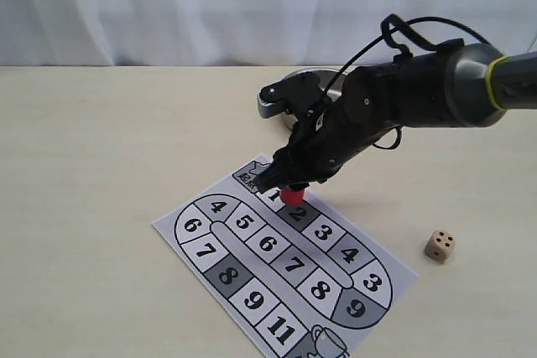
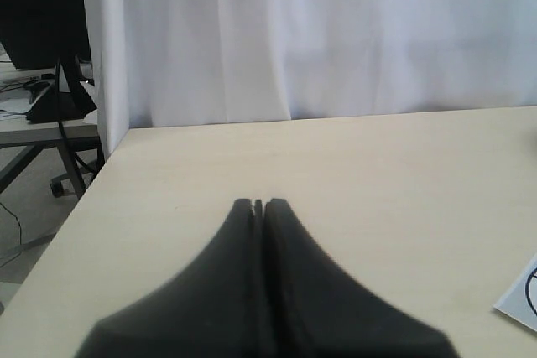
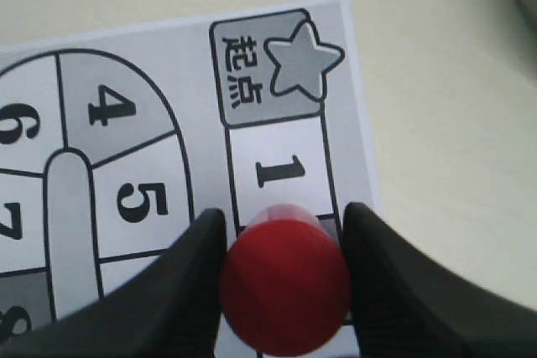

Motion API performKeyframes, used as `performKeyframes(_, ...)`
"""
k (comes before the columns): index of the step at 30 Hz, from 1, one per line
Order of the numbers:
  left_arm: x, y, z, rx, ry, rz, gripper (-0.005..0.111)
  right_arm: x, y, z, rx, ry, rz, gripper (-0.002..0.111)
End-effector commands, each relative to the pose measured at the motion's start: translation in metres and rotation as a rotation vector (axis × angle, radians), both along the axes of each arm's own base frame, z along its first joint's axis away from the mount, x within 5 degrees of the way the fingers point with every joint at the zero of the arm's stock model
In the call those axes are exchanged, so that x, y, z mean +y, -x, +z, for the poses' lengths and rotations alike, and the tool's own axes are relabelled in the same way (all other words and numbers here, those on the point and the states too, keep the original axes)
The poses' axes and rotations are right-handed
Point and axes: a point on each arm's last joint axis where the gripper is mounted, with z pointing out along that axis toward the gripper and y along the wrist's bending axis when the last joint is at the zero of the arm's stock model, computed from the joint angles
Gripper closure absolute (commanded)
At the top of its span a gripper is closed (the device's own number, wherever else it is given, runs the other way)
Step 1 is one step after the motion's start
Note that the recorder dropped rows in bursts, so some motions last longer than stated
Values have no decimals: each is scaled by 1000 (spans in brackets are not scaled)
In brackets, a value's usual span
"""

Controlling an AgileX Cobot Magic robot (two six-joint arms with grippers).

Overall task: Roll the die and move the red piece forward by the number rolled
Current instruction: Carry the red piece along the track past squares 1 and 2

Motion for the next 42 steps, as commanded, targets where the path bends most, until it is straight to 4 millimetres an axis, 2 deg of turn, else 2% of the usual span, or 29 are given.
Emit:
performKeyframes(1,0,0,3,-20,12,-2,107,-6,6,16,7,7,5,104)
performKeyframes(5,0,0,3,-20,12,-2,107,-12,17,18,11,14,7,104)
performKeyframes(11,0,0,3,-20,12,-2,107,-24,35,9,-54,8,7,104)
performKeyframes(21,0,0,3,-20,12,-2,107,-32,45,-10,-134,-23,-10,104)
performKeyframes(25,0,0,4,-24,12,-2,107,-39,53,-22,-162,-31,-24,104)
performKeyframes(28,0,0,4,-24,12,-2,107,-55,51,-36,-118,-22,-95,104)
performKeyframes(31,0,0,4,-24,12,-2,107,-57,50,-48,-90,-3,-98,104)
performKeyframes(34,0,0,4,-24,12,-2,107,-57,51,-43,-95,-16,-111,104)
performKeyframes(39,0,0,4,-24,12,-2,107,-60,58,-8,-132,-44,-107,104)
performKeyframes(42,0,0,4,-24,12,-2,107,-62,64,1,-103,-34,-103,104)
